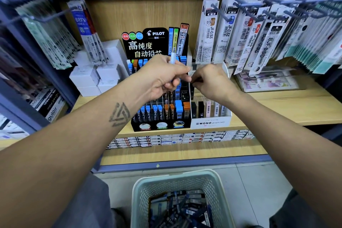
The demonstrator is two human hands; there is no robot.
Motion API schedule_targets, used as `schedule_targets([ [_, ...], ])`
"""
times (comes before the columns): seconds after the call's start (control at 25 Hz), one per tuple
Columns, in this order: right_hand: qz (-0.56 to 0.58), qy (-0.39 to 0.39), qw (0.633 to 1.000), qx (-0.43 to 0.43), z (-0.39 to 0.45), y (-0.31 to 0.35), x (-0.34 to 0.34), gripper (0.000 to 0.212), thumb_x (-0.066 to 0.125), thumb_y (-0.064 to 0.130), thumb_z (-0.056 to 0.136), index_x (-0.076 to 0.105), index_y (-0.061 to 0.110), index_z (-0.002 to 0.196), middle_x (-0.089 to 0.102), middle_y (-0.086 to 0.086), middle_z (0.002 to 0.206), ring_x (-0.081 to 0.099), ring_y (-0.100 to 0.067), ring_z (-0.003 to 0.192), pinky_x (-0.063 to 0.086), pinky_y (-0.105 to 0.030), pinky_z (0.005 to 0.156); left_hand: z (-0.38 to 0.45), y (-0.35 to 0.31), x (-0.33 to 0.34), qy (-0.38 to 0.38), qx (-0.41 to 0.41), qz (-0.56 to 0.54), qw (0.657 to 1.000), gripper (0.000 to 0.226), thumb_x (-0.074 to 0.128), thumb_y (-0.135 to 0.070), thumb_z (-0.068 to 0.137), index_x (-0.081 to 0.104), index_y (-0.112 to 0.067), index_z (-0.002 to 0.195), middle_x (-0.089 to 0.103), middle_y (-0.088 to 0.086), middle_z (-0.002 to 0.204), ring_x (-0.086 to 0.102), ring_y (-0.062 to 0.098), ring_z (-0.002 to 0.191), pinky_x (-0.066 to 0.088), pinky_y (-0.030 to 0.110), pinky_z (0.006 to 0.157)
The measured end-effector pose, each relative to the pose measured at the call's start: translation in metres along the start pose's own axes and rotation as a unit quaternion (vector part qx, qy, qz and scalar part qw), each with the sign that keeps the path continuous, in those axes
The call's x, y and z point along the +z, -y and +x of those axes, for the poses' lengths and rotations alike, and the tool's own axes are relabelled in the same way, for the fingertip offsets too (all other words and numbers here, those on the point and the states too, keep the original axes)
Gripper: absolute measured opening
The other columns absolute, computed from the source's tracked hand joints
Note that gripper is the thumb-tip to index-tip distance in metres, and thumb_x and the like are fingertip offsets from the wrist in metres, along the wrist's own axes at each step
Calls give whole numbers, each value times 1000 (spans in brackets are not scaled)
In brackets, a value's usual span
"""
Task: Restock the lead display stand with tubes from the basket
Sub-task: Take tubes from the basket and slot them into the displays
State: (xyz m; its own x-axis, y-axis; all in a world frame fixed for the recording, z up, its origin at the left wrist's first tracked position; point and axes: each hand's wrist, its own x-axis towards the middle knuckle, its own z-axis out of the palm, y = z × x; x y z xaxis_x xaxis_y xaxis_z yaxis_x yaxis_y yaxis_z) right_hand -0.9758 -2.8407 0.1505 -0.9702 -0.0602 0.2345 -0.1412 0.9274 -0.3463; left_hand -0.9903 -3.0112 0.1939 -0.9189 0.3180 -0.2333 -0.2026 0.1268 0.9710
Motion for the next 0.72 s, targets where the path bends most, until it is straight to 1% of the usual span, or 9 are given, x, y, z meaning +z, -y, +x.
schedule_targets([
  [0.24, -19, -46, 998, -27, -3, -1, 6, 15, 67, 8, 88, 77, 14, 97, 69, -6, 101, 64, -27, 96, 52, -35, 85, 2, 3, 0, 2, 3, 5, 1000, 24, 68, -3, 92, 60, 5, 114, 72, 22, 82, 40, 9, 37, 25, 15, 34],
  [0.36, -22, -77, 997, -23, -1, -3, 3, 14, 68, 9, 89, 77, 12, 100, 71, -5, 102, 65, -23, 96, 48, -27, 88, 4, 5, -1, 9, -12, 20, 1000, 32, 68, -1, 90, 59, 9, 119, 70, 17, 74, 40, 9, 37, 25, 15, 34],
  [0.4, 9, -90, 996, -3, -1, -2, 1, 13, 69, 9, 89, 77, 12, 99, 73, -3, 99, 65, -19, 90, 48, -25, 87, 4, 6, -2, 19, -26, 24, 999, 32, 68, 0, 89, 59, 8, 119, 68, 15, 70, 39, 8, 37, 24, 14, 33],
  [0.44, 88, -95, 991, 31, -1, 0, -3, 12, 70, 9, 89, 77, 13, 98, 74, -2, 95, 65, -14, 82, 51, -25, 84, 4, 7, -2, 35, -42, 29, 998, 30, 68, 1, 89, 60, 6, 118, 66, 13, 67, 39, 8, 37, 24, 14, 33],
  [0.48, 218, -85, 970, 67, -3, 3, -8, 11, 71, 9, 88, 76, 12, 97, 74, -2, 90, 65, -13, 76, 54, -29, 79, 3, 8, -1, 52, -57, 37, 996, 28, 67, 2, 89, 59, 2, 116, 64, 12, 65, 39, 8, 37, 23, 14, 32],
  [0.56, 485, -24, 869, 94, -11, 9, -20, 13, 75, 13, 87, 75, 11, 100, 73, -7, 87, 65, -16, 72, 53, -30, 68, 1, 11, 2, 82, -76, 65, 992, 24, 66, 4, 89, 56, -2, 110, 61, 11, 63, 39, 8, 37, 24, 14, 31],
  [0.6, 542, 4, 837, 78, -15, 11, -24, 17, 77, 18, 85, 75, 11, 101, 73, -9, 87, 64, -17, 73, 52, -30, 66, 0, 12, 5, 87, -77, 84, 990, 21, 66, 5, 89, 56, -1, 107, 61, 11, 63, 40, 8, 37, 25, 15, 31],
  [0.64, 553, 24, 831, 56, -19, 12, -26, 21, 78, 21, 82, 75, 11, 101, 73, -10, 87, 63, -17, 74, 52, -29, 67, 0, 13, 8, 84, -72, 107, 988, 19, 66, 5, 88, 58, 0, 105, 61, 10, 63, 40, 8, 37, 26, 15, 31],
  [0.72, 524, 38, 851, 23, -26, 16, -28, 22, 79, 15, 80, 74, 5, 100, 73, -14, 87, 65, -17, 75, 53, -29, 70, -1, 15, 15, 73, -53, 138, 986, 14, 68, 5, 87, 62, 1, 99, 61, 9, 62, 43, 8, 37, 28, 16, 32],
])
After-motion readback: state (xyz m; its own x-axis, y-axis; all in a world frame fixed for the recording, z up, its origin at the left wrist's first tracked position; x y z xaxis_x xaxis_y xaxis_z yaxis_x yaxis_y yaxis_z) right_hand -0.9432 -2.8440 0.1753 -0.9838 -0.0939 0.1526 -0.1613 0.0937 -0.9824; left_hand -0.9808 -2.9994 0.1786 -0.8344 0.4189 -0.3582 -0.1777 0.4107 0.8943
